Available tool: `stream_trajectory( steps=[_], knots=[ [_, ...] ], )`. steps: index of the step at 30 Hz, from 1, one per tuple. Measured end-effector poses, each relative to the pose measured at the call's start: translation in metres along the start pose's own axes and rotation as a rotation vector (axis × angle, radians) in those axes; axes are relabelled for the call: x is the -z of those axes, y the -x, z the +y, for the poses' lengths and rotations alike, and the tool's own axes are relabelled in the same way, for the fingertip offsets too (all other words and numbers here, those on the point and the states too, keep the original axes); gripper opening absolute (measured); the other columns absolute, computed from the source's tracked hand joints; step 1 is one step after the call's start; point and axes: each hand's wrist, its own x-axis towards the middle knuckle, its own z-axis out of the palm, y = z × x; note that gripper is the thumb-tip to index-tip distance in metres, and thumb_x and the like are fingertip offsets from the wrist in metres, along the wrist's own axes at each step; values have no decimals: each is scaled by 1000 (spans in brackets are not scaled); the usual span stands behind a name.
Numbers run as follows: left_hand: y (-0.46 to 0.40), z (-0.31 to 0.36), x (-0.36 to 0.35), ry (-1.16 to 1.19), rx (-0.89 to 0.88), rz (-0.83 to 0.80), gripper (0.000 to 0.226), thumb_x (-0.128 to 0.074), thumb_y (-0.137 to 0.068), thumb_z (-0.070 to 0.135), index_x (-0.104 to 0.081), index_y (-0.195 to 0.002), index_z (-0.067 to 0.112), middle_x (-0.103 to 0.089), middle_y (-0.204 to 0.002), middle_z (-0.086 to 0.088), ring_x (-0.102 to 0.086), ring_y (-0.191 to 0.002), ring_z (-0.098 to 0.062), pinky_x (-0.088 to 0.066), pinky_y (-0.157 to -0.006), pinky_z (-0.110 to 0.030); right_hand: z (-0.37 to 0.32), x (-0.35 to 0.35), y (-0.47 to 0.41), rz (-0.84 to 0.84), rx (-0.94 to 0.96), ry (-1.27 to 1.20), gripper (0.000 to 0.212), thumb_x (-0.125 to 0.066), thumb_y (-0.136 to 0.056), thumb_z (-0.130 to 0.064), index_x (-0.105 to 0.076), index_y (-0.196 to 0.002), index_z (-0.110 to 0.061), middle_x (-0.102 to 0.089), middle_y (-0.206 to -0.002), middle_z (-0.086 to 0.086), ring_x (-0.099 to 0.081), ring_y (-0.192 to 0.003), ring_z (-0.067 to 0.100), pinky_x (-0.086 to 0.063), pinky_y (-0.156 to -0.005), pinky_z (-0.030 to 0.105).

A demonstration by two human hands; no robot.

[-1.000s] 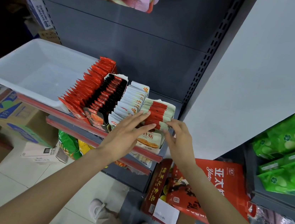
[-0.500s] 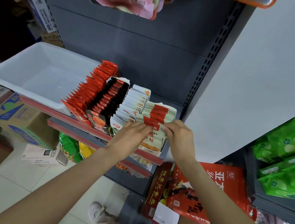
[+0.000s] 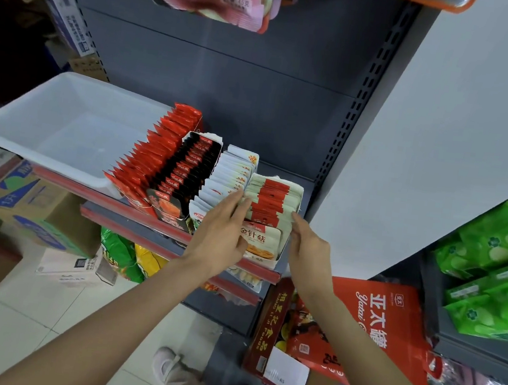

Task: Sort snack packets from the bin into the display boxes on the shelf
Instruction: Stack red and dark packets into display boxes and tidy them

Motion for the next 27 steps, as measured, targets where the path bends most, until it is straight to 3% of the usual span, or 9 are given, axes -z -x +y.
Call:
stream_trajectory(
  steps=[5, 8, 11, 13, 15, 17, 20, 24, 27],
  knots=[
    [-3, -5, 8, -98, -49, -144, 78, -50, -91, 12, 0, -151, 19, 9, -159, -5, 7, -146, -16, -2, -117, -28, -3, -6, 9, -184, 34, 106, 63, -43, -99, -12, -8, -151, -17, -62, -116, 7, -63, -95, 15, -50, -77, 20],
    [-6, -4, 11, -94, -60, -181, 79, -50, -91, 10, 0, -151, 19, 11, -158, -5, 10, -146, -16, 1, -115, -25, 0, 2, 3, -180, 43, 62, 56, -41, -99, -11, -17, -150, -16, -60, -116, 9, -58, -94, 13, -47, -75, 17],
    [-3, -4, 11, -24, -93, -157, 79, -49, -91, 7, 1, -151, 18, 10, -159, -3, 10, -146, -14, 3, -115, -24, 5, 3, 2, -4, 60, -18, 46, -46, -96, -7, -36, -141, -15, -50, -125, 5, -48, -103, 7, -42, -79, 5],
    [4, -7, 9, 11, -178, -40, 70, -51, -91, 6, -16, -150, 20, -10, -158, -2, -10, -145, -17, -10, -119, -32, 9, 3, 3, 105, 52, -36, 36, -48, -93, -2, -46, -127, -12, -49, -121, 4, -47, -100, 5, -38, -71, -2],
    [8, -12, 6, -1, -312, 91, 53, -58, -89, 5, -46, -138, 20, -46, -140, -5, -44, -127, -23, -40, -106, -42, 12, 3, 3, 87, 76, 7, 27, -47, -94, -2, -55, -118, -10, -56, -114, 5, -53, -96, 10, -41, -72, 2],
    [8, -15, 2, 20, -395, 205, 37, -67, -83, 3, -64, -118, 16, -62, -111, -4, -58, -100, -23, -53, -82, -39, 13, 2, 3, 34, 146, 65, 24, -49, -95, -6, -63, -114, -7, -64, -111, 8, -60, -96, 19, -48, -80, 16],
    [3, -12, 6, 21, -473, 269, 25, -75, -76, 4, -72, -99, 13, -64, -90, -2, -59, -81, -21, -53, -61, -31, 12, 3, -2, -22, 199, 140, 23, -52, -95, -10, -67, -111, -8, -70, -105, 8, -65, -90, 23, -53, -80, 31],
    [-5, -8, 13, -36, -498, 192, 18, -76, -76, 11, -71, -92, 17, -67, -79, 3, -64, -73, -18, -53, -50, -28, 12, 2, -12, -76, 189, 207, 27, -49, -96, -11, -68, -115, -13, -72, -105, 7, -66, -88, 25, -52, -80, 33],
    [-9, -2, 19, -178, -417, 77, 21, -72, -79, 10, -65, -97, 20, -64, -72, 4, -61, -63, -18, -43, -45, -27, 11, 3, -16, -102, 166, 215, 31, -47, -95, -6, -66, -118, -15, -71, -106, 7, -65, -90, 25, -51, -81, 31]
  ],
)
